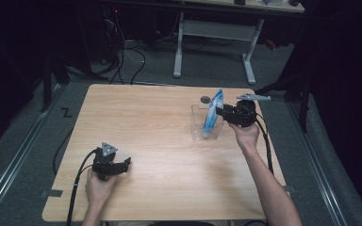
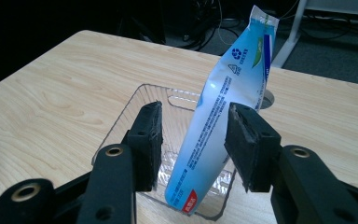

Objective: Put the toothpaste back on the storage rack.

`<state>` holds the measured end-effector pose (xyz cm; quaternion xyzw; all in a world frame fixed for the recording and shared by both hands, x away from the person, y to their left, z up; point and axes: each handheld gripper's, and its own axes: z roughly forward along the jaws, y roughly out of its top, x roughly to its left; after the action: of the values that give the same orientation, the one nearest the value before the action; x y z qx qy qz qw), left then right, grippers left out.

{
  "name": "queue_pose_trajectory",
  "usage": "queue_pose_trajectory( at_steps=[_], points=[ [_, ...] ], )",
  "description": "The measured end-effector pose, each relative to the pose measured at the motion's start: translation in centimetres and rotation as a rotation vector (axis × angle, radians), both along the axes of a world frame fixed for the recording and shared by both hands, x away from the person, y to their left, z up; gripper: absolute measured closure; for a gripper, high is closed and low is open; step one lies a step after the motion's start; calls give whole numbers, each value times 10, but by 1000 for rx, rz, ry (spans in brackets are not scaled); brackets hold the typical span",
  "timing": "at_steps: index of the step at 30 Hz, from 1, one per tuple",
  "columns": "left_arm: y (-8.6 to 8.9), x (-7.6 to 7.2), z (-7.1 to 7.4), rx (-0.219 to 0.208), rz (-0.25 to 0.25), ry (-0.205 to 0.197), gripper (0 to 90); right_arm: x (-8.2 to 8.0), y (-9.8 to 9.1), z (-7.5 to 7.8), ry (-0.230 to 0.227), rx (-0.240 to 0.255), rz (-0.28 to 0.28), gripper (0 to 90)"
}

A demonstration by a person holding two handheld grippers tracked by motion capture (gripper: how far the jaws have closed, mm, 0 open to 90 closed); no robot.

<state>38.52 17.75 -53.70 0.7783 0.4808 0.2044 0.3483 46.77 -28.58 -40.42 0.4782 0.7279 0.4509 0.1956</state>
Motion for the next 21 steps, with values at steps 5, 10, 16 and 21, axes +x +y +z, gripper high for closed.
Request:
queue_pose_trajectory(
  at_steps=[5, 10, 16, 21],
  points=[
    [0, 0, 0, 0, 0, 0, 234, -6, 1, 5, -11, 0, 13, 553],
    [0, 0, 0, 0, 0, 0, 234, -12, -1, 9, -22, 1, 11, 552],
    [0, 0, 0, 0, 0, 0, 234, -18, -5, 15, -23, 27, 10, 549],
    [0, 0, 0, 0, 0, 0, 234, -26, -9, 23, -35, 27, 10, 543]
  ],
)
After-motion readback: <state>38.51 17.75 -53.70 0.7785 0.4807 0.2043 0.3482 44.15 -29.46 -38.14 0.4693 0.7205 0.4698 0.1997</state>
